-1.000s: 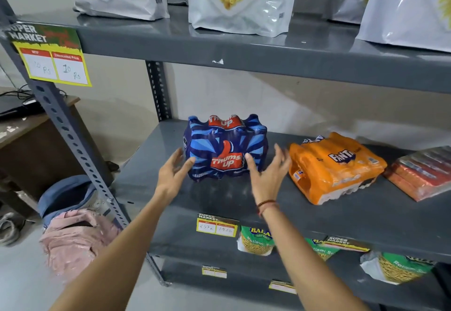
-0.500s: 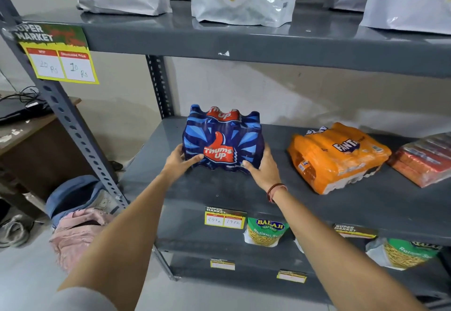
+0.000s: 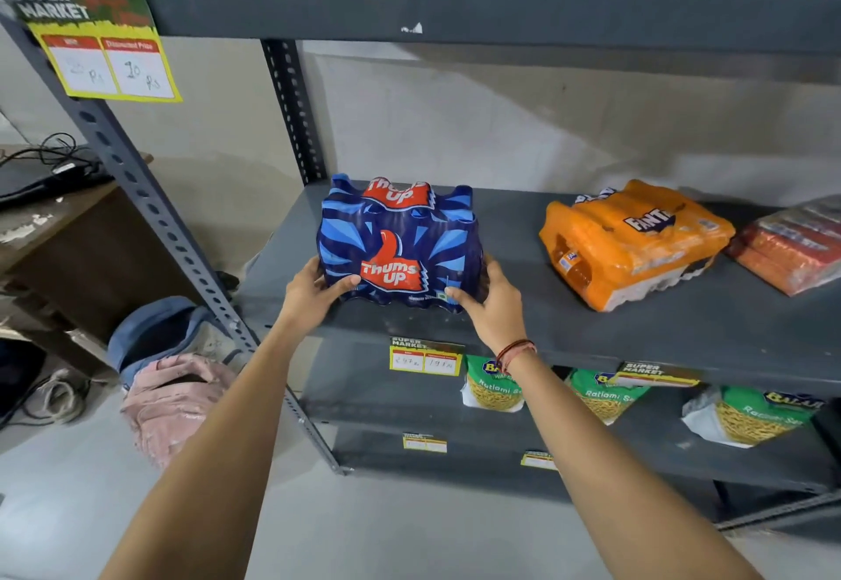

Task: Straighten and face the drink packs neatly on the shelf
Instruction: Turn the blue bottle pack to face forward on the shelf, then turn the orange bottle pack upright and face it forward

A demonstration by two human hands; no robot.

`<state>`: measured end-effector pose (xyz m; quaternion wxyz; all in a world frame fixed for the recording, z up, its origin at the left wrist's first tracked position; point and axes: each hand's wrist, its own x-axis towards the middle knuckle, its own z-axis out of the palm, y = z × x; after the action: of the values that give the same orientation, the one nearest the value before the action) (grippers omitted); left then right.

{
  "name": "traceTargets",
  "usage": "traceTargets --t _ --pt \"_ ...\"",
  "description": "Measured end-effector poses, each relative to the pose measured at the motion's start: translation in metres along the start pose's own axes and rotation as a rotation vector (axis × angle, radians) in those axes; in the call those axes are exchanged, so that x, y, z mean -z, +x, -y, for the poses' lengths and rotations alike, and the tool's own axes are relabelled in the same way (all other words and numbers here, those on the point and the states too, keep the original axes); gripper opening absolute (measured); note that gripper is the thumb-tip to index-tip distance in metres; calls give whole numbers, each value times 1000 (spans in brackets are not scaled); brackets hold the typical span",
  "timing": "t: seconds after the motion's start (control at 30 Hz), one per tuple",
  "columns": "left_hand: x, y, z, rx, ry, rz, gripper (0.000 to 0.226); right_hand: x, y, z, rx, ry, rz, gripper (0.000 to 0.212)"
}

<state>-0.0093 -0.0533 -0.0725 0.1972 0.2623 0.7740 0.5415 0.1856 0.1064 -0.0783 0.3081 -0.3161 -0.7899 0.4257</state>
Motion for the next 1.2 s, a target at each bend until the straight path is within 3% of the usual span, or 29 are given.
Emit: traceTargets --t 0.33,0.77,0.87,0.93,1.0,1.03,1.13,1.2 --pt "3 -28 7 -26 -29 -68 55 -4 -21 1 30 -16 16 58" --pt "6 -34 2 3 -33 -25 51 -10 -33 1 68 -29 -48 61" --pt "0 -50 5 3 -30 -170 56 -8 -34 2 80 49 -5 62" --pt "-24 -70 8 20 -69 -413 59 5 -33 -3 75 62 14 63" --pt "-60 -96 10 55 -106 -613 51 24 -31 -8 47 68 -24 65" --pt "-81 -108 8 55 -115 -629 44 36 -29 -11 46 76 -55 62" --pt "-142 -134 -5 -23 -110 -422 14 78 -19 -17 78 96 -173 43" --pt "-178 -135 -25 -137 -76 -227 9 116 -6 -25 65 71 -260 36"
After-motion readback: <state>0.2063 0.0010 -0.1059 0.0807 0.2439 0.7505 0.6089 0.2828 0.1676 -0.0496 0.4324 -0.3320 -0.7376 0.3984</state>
